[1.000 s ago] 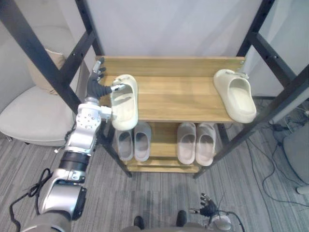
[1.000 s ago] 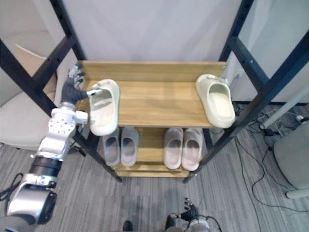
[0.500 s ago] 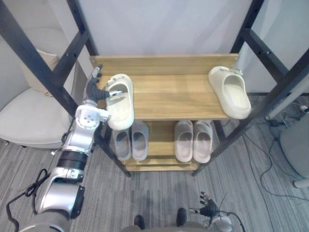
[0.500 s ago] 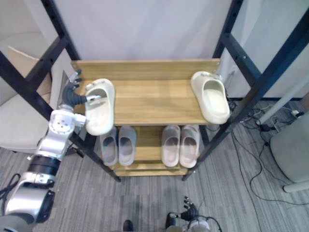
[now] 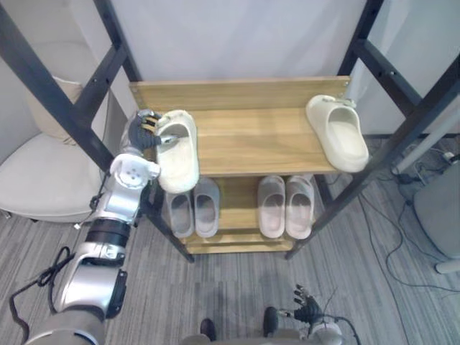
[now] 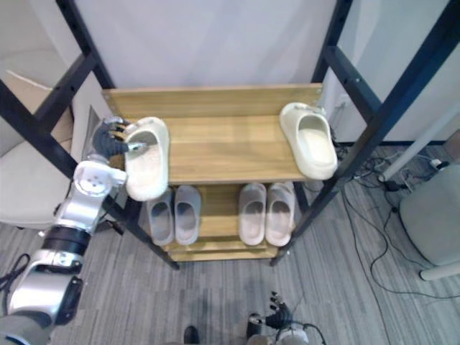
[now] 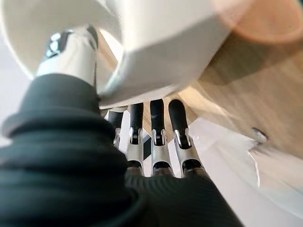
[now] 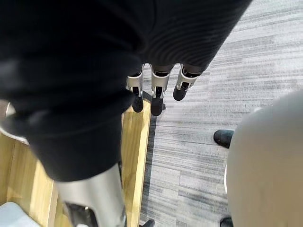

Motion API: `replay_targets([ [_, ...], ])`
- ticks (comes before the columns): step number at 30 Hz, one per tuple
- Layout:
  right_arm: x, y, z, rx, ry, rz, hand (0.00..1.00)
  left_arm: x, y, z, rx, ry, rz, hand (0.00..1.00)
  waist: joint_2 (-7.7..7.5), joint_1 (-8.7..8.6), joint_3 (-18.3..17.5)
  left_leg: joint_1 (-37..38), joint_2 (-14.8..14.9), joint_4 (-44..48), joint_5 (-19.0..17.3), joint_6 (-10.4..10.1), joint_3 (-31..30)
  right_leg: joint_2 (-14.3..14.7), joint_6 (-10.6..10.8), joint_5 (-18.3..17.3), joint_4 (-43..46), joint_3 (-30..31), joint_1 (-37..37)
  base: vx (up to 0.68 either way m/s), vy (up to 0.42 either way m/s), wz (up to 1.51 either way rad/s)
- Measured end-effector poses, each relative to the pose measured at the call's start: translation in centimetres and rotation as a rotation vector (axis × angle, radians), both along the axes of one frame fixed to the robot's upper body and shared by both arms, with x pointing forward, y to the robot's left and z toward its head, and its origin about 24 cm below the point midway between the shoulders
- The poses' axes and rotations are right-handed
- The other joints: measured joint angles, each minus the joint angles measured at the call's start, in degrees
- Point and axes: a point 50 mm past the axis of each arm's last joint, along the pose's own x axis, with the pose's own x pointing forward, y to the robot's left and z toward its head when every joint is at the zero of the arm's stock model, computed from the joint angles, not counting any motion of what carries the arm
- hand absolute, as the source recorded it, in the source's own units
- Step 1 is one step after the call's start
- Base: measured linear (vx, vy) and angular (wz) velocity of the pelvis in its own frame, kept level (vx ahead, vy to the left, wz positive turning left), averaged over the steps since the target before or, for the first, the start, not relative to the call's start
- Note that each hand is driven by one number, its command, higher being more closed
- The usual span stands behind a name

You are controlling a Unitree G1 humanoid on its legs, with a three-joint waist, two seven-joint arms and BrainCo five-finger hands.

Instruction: Organize the slippers on the shoe rack

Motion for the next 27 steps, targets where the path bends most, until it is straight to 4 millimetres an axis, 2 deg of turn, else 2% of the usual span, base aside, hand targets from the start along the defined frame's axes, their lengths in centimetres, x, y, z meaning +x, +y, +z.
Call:
replay_targets([
  [8,0.0,0.0,0.1,0.002,-0.003,-0.002,0.0,0.1,-0.1,0.2,-0.063,-0.008,-0.015,1.0,-0.01,-0.09,0.0,0.2,-0.1,0.0,0.1,0.0,0.7,0.0,-0.1,0.8,-0.3,0.5,0.0,-0.01,0.001,-0.03],
  [12,0.1,0.0,0.2,0.005,-0.01,-0.006,0.0,0.6,-1.5,1.0,-0.084,-0.024,-0.063,1.0,-0.03,-0.67,0.0,0.2,-0.3,0.0,0.1,0.1,0.7,-0.1,-0.1,1.3,-0.9,0.5,0.2,-0.01,0.0,-0.04],
  [16,0.2,-0.1,0.2,0.003,-0.014,-0.006,0.0,0.9,-4.6,1.1,-0.142,-0.045,-0.146,1.0,-0.03,-1.21,0.0,0.3,-0.3,0.0,0.1,0.1,0.4,-0.2,-0.1,1.3,-0.9,0.5,0.5,0.0,-0.002,0.05],
  [20,0.3,0.0,0.2,0.003,-0.015,-0.006,0.0,0.4,-9.2,1.4,-0.191,-0.073,-0.291,1.0,-0.02,-1.6,0.0,0.4,-0.2,0.0,0.1,0.1,0.1,-0.3,-0.1,1.3,-0.8,0.4,0.7,0.0,-0.002,0.02],
  [25,0.3,0.0,0.3,0.004,-0.019,-0.007,0.0,0.0,-12.3,1.6,-0.217,-0.084,-0.38,1.0,0.04,-2.21,0.0,1.2,-0.2,0.1,0.1,0.2,0.1,-0.4,0.0,1.1,-0.1,0.5,1.2,-0.01,-0.002,0.0],
  [27,0.3,-0.1,0.3,0.003,-0.019,-0.007,0.0,0.0,-13.3,2.2,-0.21,-0.099,-0.41,1.0,0.07,-2.25,-0.1,1.2,-0.2,0.1,0.2,0.3,-0.1,-0.5,0.0,0.9,0.2,0.5,1.2,-0.04,-0.004,0.03],
])
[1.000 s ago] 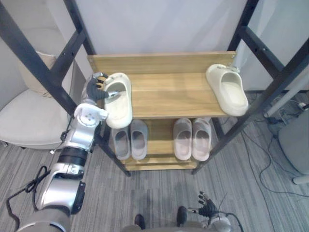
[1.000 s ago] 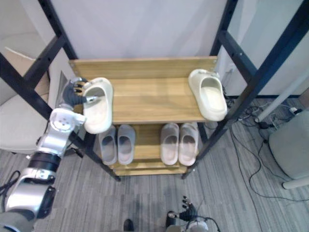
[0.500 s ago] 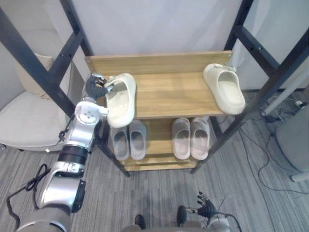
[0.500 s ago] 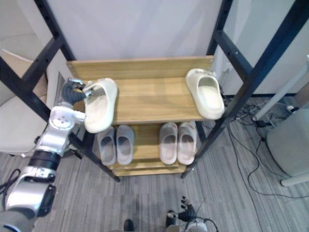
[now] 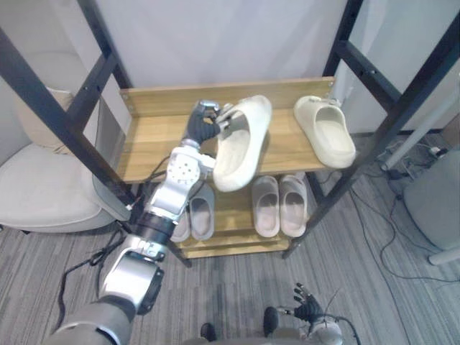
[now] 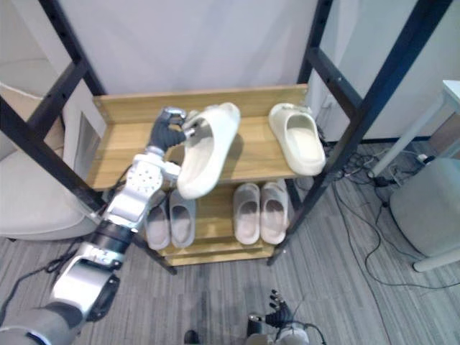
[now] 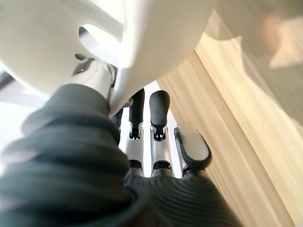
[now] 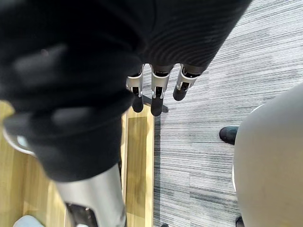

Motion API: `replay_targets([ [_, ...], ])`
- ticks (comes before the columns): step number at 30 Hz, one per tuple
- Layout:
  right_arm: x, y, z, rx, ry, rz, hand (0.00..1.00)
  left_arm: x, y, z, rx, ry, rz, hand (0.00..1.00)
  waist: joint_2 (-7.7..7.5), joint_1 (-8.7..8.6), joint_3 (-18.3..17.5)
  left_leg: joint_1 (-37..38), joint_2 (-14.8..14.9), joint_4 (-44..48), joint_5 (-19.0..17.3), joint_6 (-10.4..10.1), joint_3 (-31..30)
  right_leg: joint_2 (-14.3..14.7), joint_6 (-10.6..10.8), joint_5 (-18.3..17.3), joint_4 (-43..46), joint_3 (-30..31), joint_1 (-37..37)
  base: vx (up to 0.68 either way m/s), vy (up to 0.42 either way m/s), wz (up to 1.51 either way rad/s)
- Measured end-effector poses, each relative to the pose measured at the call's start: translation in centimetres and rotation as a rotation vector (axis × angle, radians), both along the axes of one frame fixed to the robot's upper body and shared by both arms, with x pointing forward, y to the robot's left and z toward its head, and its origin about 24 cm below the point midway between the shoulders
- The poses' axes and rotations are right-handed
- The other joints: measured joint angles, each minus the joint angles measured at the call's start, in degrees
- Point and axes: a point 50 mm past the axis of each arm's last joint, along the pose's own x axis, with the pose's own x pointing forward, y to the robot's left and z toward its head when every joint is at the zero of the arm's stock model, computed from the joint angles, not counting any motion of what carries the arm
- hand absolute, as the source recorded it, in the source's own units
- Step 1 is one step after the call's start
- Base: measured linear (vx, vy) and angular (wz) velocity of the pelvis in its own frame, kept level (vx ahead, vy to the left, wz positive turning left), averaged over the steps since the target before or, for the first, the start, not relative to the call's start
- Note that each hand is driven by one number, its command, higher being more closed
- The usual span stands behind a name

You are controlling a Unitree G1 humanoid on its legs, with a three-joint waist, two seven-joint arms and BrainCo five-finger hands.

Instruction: Organize the slippers on the shoe rack

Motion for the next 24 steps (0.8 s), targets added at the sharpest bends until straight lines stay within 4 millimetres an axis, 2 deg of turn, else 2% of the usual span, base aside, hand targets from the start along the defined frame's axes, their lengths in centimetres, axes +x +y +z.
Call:
replay_targets([
  [6,0.1,-0.2,0.1,0.009,-0.008,-0.018,0.0,0.6,-1.2,3.0,0.021,-0.082,-0.014,1.0,0.68,-0.45,0.1,-0.1,0.0,-0.1,0.1,0.1,1.0,-0.3,0.1,-0.4,1.5,1.0,-1.1,-0.02,0.005,-0.06],
  [10,0.2,-0.5,0.5,0.0,-0.029,-0.022,0.0,1.3,-1.1,3.4,0.055,-0.077,0.011,1.0,1.43,-1.1,0.2,-0.2,0.0,-0.2,0.0,0.1,2.2,-0.2,0.2,-0.4,2.0,2.0,-2.2,0.0,0.008,-0.17],
  [14,0.3,-1.0,0.8,-0.01,-0.047,-0.05,0.0,2.2,-0.6,3.0,0.079,-0.037,0.047,1.0,1.64,-1.98,0.3,-0.7,0.0,-0.1,0.1,0.1,3.6,-0.1,0.2,-0.4,2.3,3.1,-3.4,0.02,-0.002,-0.13],
  [24,0.8,-0.9,1.6,-0.005,-0.097,-0.074,0.0,3.2,2.2,6.4,0.046,-0.098,0.152,1.0,1.53,-2.31,3.2,-3.4,0.4,0.2,-0.4,-0.1,7.8,0.6,0.0,0.6,2.8,6.9,-8.2,0.0,-0.01,-0.2],
])
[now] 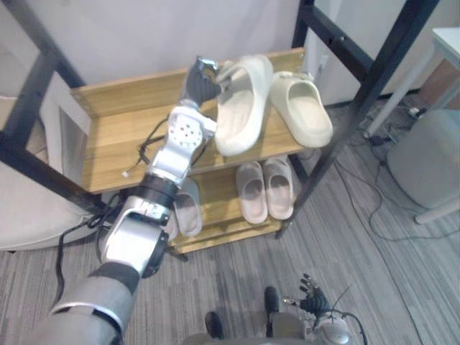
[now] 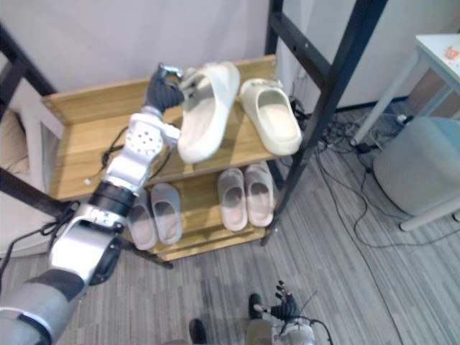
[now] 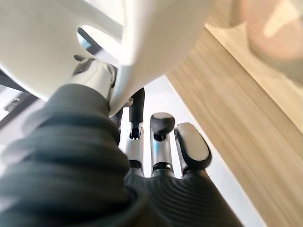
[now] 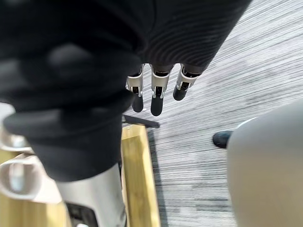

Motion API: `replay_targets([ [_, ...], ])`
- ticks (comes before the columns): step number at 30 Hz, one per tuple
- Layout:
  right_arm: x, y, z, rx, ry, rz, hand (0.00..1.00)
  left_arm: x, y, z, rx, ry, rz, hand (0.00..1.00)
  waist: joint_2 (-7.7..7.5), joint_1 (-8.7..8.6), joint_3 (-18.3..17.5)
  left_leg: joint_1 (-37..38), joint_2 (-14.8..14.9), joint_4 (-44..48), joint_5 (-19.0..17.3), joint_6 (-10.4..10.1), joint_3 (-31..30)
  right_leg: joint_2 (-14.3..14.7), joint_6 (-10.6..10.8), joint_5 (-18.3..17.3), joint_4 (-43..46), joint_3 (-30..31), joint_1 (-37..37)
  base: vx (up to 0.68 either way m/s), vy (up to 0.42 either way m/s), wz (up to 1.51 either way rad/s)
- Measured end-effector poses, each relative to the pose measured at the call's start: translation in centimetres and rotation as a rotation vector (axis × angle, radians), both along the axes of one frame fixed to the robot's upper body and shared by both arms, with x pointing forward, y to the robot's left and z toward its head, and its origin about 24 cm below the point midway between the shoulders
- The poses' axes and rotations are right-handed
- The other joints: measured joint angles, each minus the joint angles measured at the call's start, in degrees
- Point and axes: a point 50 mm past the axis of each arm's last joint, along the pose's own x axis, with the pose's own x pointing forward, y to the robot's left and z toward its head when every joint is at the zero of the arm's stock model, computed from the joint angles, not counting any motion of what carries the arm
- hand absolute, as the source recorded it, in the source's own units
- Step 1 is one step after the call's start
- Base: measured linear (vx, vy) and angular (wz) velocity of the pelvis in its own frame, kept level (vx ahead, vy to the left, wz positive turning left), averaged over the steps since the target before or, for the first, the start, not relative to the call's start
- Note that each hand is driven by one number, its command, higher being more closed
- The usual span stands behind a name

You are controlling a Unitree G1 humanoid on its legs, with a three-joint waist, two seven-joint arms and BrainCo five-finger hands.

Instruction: Organize the slippers on the shoe rack

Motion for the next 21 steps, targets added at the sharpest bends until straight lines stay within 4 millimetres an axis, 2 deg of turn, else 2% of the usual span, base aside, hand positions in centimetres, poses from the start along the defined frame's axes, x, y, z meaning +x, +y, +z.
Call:
replay_targets([
  [5,0.4,0.0,0.5,-0.003,-0.028,-0.006,0.0,0.2,0.1,1.1,-0.007,-0.015,0.015,1.0,-0.14,-0.23,1.4,-0.7,0.1,0.3,-0.3,-0.1,1.1,0.2,0.0,0.2,0.0,0.8,-1.0,0.02,-0.014,-0.09],
  [11,0.5,0.1,0.5,0.01,-0.035,-0.021,0.0,0.4,1.4,2.6,0.0,-0.053,0.068,1.0,-0.32,-0.41,2.9,-1.8,0.1,0.7,-0.5,-0.1,1.8,0.4,-0.1,1.5,-1.6,1.9,-1.7,0.0,-0.019,-0.1],
  [17,0.7,0.1,0.7,0.008,-0.057,-0.018,0.0,0.6,2.8,2.5,-0.003,-0.04,0.111,1.0,-0.71,-0.41,4.0,-2.2,0.0,0.8,-0.6,0.0,2.6,0.5,-0.2,2.1,-2.0,2.7,-2.4,-0.02,-0.024,-0.07],
  [21,0.7,0.1,0.7,0.008,-0.06,-0.017,0.0,0.6,3.0,2.6,-0.006,-0.042,0.116,1.0,-0.75,-0.41,4.0,-2.4,0.0,1.0,-0.6,0.0,2.5,0.5,-0.2,2.2,-2.1,2.7,-2.4,0.0,-0.011,0.0],
])
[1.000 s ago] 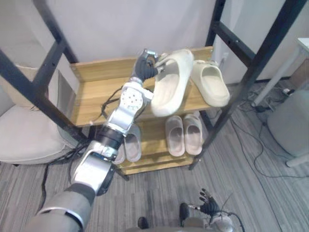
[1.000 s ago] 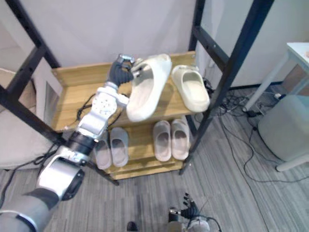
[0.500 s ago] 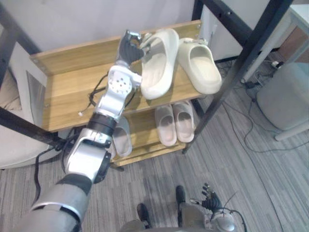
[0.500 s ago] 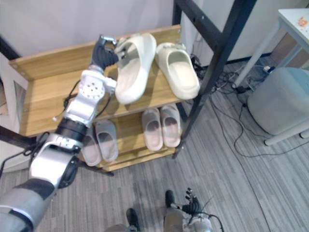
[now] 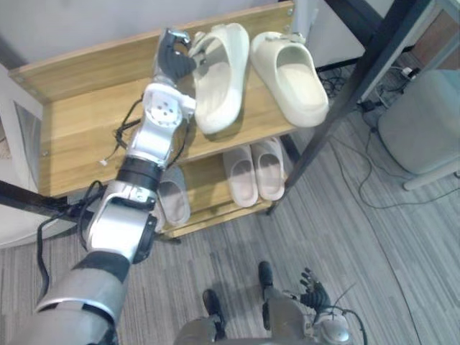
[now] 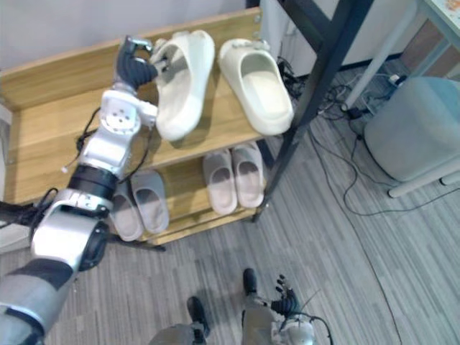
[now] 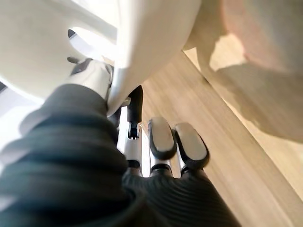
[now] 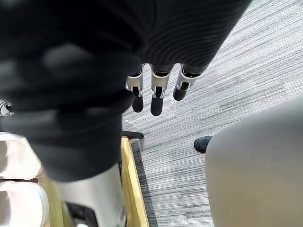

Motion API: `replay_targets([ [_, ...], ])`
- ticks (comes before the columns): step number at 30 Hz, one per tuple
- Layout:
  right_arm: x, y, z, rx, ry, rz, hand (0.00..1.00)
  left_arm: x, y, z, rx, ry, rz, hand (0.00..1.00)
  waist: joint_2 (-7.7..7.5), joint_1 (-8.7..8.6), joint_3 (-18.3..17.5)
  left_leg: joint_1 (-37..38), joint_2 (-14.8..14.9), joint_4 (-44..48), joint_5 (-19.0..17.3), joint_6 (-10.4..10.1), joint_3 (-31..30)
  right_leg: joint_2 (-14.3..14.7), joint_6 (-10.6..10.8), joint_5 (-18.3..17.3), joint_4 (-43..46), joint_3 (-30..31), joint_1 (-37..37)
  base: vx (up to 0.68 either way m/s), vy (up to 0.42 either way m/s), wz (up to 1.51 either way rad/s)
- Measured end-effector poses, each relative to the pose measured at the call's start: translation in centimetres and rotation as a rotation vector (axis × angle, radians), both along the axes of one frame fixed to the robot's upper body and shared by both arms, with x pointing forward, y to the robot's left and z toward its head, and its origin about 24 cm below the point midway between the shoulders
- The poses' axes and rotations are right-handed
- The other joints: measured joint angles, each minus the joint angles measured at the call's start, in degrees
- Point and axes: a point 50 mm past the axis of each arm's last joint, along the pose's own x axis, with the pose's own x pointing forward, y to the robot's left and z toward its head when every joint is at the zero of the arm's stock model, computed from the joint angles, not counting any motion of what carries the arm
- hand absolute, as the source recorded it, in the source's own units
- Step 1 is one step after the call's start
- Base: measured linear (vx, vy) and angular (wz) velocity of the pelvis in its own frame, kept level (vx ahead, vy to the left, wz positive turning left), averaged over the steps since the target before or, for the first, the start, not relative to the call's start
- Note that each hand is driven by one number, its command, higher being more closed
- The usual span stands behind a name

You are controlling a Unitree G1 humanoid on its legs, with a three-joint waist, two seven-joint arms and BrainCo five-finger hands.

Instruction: Organize the slippers on the shoe rack

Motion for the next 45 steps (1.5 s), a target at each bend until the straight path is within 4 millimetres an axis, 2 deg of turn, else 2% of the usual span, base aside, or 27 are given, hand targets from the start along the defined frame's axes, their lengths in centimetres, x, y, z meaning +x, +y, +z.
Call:
replay_targets([
  [1,0.0,0.0,0.0,0.0,-0.001,0.0,0.0,0.0,0.0,0.0,0.007,-0.001,0.003,1.0,-0.01,0.0,0.0,-0.1,0.0,0.1,0.0,0.0,-0.1,0.0,0.0,0.0,0.0,-0.1,0.0,0.0,-0.022,0.06],
  [2,0.0,0.0,0.0,0.0,-0.005,0.0,0.0,0.0,0.0,0.0,0.017,-0.003,0.008,0.0,-0.01,-0.01,0.0,-0.3,0.0,0.3,0.0,0.0,-0.3,-0.1,0.0,0.0,0.0,-0.3,0.0,0.0,-0.027,0.09],
  [23,0.0,0.0,0.1,-0.003,-0.015,0.009,0.0,0.0,-0.3,-0.3,0.026,-0.009,0.031,0.0,-0.06,-0.24,0.5,-0.1,-0.4,0.7,0.0,0.2,-3.2,-0.7,0.1,0.6,-1.8,-2.5,2.5,0.0,-0.01,0.06],
  [30,0.0,0.0,0.0,-0.003,-0.013,0.009,0.0,-0.1,-0.2,-1.7,0.008,0.009,0.042,0.0,-0.06,-0.23,0.5,0.4,-0.4,0.7,0.1,0.3,-4.1,-0.8,0.1,0.5,-1.9,-3.3,3.5,-0.01,-0.013,0.05],
  [41,-0.1,0.0,-0.1,-0.003,-0.003,0.008,0.0,-2.3,-3.1,-2.9,-0.127,-0.065,-0.073,0.0,0.08,0.8,0.4,0.5,-0.6,0.7,0.3,0.5,-5.7,-1.1,0.1,0.5,-2.0,-4.9,4.4,0.0,-0.002,0.07],
  [45,0.0,0.1,-0.5,-0.002,0.016,0.011,0.0,-3.3,-3.7,-4.4,-0.221,-0.044,-0.135,0.0,0.27,1.44,0.1,0.9,-0.7,0.7,0.6,0.6,-6.5,-1.3,0.2,0.5,-2.2,-5.6,5.3,-0.02,-0.004,0.11],
])
